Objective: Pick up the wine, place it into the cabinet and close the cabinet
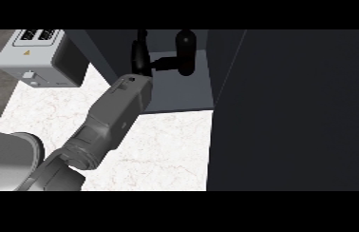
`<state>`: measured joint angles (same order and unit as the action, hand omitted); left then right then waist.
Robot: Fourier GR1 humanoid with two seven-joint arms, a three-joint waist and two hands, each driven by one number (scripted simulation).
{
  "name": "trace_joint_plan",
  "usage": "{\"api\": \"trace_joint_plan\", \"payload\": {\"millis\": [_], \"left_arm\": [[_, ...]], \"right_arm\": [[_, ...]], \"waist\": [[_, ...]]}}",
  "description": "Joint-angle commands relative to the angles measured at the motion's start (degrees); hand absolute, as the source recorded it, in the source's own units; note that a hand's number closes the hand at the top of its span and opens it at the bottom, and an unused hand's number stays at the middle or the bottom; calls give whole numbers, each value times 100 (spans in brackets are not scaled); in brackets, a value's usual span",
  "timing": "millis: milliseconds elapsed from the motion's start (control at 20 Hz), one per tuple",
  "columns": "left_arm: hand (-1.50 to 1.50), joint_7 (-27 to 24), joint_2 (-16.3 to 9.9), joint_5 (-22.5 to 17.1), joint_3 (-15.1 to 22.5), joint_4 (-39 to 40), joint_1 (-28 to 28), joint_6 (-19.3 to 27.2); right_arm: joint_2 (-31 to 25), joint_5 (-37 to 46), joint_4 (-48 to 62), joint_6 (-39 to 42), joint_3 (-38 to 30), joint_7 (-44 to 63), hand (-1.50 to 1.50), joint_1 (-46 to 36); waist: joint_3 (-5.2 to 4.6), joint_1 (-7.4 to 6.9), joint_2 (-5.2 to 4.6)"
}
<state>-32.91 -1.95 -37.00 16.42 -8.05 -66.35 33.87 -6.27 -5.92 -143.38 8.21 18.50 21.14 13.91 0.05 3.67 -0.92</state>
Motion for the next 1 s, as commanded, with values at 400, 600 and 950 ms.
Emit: {"api": "trace_joint_plan", "payload": {"millis": [400,600,950], "left_arm": [[-150,-555,189,-2,-148,-943,492,-587],[-150,-491,90,89,-161,-1375,739,-801],[-150,-89,77,232,124,-2703,1450,-536]], "right_arm": [[-114,-487,-934,-46,-265,382,-150,216],[26,-216,-988,-322,-55,670,-150,136],[-43,29,-1001,-148,216,207,-150,566]], "waist": [[-7,-295,104],[-8,-366,123],[-3,-404,172]]}}
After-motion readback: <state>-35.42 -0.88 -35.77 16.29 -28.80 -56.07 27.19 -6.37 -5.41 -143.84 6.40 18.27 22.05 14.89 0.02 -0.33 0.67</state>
